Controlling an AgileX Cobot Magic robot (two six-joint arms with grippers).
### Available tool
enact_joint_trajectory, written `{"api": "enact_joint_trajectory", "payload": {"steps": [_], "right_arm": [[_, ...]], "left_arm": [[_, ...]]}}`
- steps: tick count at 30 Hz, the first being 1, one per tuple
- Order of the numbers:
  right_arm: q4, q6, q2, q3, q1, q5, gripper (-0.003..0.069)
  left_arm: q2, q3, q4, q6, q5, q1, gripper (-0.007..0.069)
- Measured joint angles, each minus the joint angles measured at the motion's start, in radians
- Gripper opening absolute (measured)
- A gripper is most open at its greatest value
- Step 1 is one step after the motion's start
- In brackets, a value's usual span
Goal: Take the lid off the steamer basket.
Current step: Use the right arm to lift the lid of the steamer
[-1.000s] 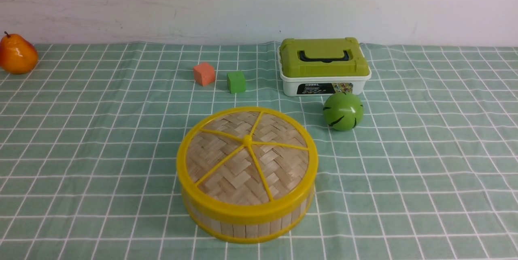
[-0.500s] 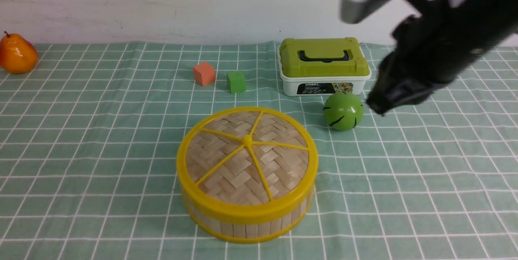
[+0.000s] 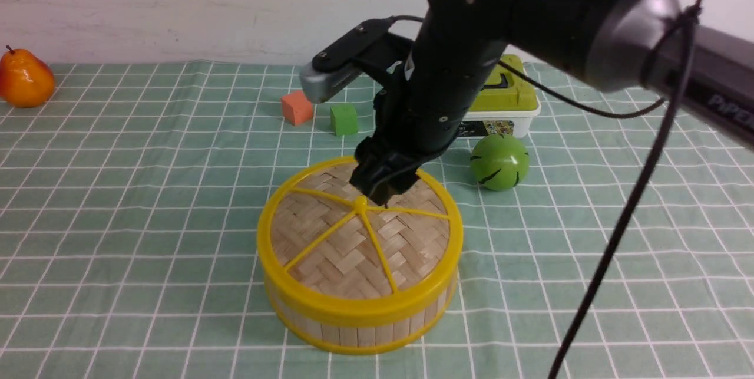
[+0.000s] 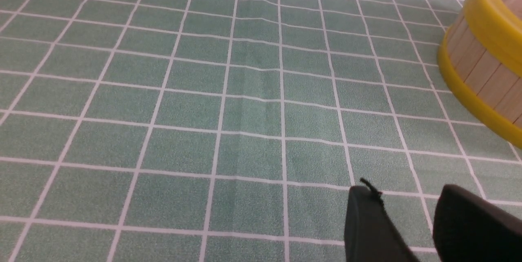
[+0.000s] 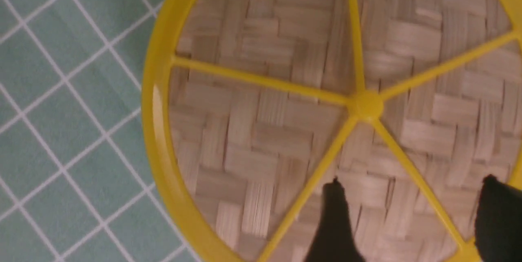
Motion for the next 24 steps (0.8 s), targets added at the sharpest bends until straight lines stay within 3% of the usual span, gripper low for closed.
{"api": "enact_joint_trajectory", "payload": {"steps": [3, 8, 14, 19, 24], "right_arm": [[0.008, 0.034, 0.038, -0.006, 0.002, -0.086, 0.0494], [0.01, 0.069, 0.088, -0.006, 0.003, -0.155, 0.047], [0.015, 0.073, 0.131, -0.006, 0.003, -0.149, 0.0332], [0.022, 0.073, 0.134, -0.012, 0.004, -0.142, 0.0097], [0.017, 0.073, 0.105, -0.025, 0.004, -0.104, 0.0076]], "left_arm": [[0.0, 0.0, 0.0, 0.0, 0.0, 0.0, 0.0239], [0.0, 0.0, 0.0, 0.0, 0.0, 0.0, 0.0239], [0.0, 0.0, 0.0, 0.0, 0.0, 0.0, 0.0239], [0.0, 0.0, 0.0, 0.0, 0.0, 0.0, 0.0239], [0.0, 0.0, 0.0, 0.0, 0.0, 0.0, 0.0239]]}}
